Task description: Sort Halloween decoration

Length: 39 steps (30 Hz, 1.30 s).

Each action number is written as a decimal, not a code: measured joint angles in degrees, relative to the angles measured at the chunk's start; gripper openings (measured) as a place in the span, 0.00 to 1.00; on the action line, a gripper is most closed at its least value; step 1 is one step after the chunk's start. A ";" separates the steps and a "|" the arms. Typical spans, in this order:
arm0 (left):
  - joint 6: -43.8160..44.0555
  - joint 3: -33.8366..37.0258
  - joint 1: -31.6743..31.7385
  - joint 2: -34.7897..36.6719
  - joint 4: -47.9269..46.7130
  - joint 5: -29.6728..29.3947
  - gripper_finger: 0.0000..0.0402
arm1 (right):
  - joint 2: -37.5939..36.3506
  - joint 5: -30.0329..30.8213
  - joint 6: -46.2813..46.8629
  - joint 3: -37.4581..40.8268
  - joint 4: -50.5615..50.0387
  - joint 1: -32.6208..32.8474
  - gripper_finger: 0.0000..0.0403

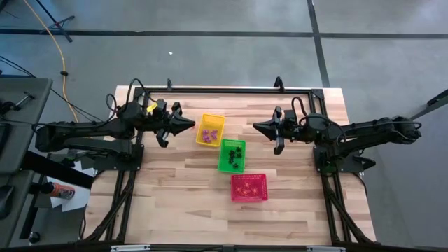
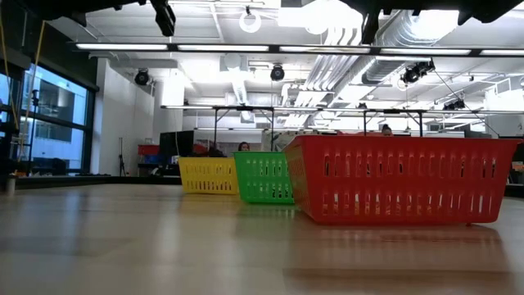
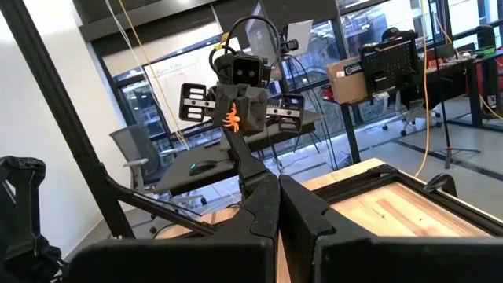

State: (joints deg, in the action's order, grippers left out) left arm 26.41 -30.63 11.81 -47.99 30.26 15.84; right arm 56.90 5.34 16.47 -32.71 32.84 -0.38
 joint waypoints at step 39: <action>-7.49 -13.25 -16.39 -25.14 -0.39 -3.86 0.00 | 0.00 -3.23 2.35 0.00 -0.42 0.04 0.00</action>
State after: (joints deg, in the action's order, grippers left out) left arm 18.92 -43.88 -4.57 -73.13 29.87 11.98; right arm 56.90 2.11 18.82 -32.71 32.42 -0.34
